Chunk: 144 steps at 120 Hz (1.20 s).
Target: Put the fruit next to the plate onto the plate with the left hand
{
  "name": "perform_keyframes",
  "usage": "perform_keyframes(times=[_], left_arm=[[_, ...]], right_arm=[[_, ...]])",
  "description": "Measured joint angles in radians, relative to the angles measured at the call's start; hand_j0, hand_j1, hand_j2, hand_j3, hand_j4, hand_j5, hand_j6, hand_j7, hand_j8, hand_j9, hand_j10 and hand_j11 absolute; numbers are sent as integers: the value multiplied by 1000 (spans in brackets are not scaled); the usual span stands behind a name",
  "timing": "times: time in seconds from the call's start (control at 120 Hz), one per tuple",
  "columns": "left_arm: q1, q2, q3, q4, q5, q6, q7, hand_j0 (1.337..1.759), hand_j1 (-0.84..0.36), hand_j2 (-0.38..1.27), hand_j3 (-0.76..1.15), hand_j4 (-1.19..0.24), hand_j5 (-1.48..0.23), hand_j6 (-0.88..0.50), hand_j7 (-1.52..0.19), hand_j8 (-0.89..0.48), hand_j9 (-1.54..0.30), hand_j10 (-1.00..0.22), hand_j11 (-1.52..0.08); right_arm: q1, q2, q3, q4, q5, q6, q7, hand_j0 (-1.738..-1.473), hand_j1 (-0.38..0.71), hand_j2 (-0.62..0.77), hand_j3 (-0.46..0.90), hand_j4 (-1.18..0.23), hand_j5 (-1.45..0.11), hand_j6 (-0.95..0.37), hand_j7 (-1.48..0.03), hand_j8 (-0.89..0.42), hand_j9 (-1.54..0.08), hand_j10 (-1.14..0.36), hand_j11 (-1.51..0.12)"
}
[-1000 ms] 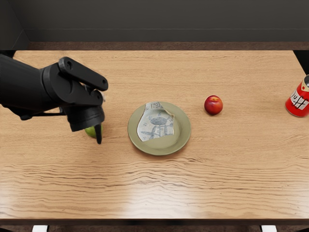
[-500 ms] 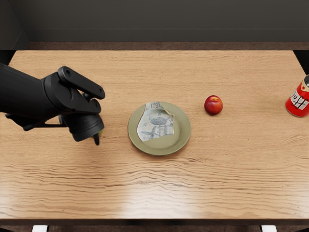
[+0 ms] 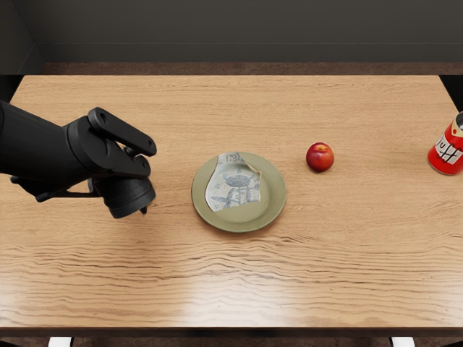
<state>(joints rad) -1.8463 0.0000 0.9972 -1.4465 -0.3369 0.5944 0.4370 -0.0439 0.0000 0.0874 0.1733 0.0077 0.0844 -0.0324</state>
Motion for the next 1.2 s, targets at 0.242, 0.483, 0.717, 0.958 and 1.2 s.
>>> perform_keyframes(times=[0.242,0.483,0.717,0.958,1.2], left_arm=[[-7,0,-27,-56,-2,15,0,1658,15,56,0,-279,-362,-279,-362,-279,-362,-279,-362],[-7,0,-22,-66,-13,16,0,1658,11,57,0,-282,-367,-283,-367,-283,-367,-282,-367],[-5,0,-15,-67,-17,16,2,1658,9,57,0,-284,-369,-284,-369,-284,-369,-284,-369],[-15,0,-14,-66,-68,16,1,1658,-191,90,0,-414,-579,-337,-535,-437,-585,-450,-585],[-38,0,-14,-65,-143,9,-1,1653,-330,320,0,-480,-1033,-352,-980,-541,-990,-723,-994]], right_arm=[[1,0,0,0,0,0,0,-1658,-331,-3,0,-15,-20,-15,-20,-15,-20,-15,-20],[1,0,0,0,0,0,0,-1658,-331,-3,0,-15,-20,-15,-20,-15,-20,-15,-20],[0,0,0,0,0,0,0,-1658,-331,-3,0,-15,-20,-15,-20,-15,-20,-15,-20],[0,0,0,0,0,0,0,-1658,-331,-3,0,-15,-20,-15,-20,-15,-20,-15,-20],[0,0,0,0,0,0,0,-1658,-331,-3,0,-15,-20,-15,-20,-15,-20,-15,-20]])
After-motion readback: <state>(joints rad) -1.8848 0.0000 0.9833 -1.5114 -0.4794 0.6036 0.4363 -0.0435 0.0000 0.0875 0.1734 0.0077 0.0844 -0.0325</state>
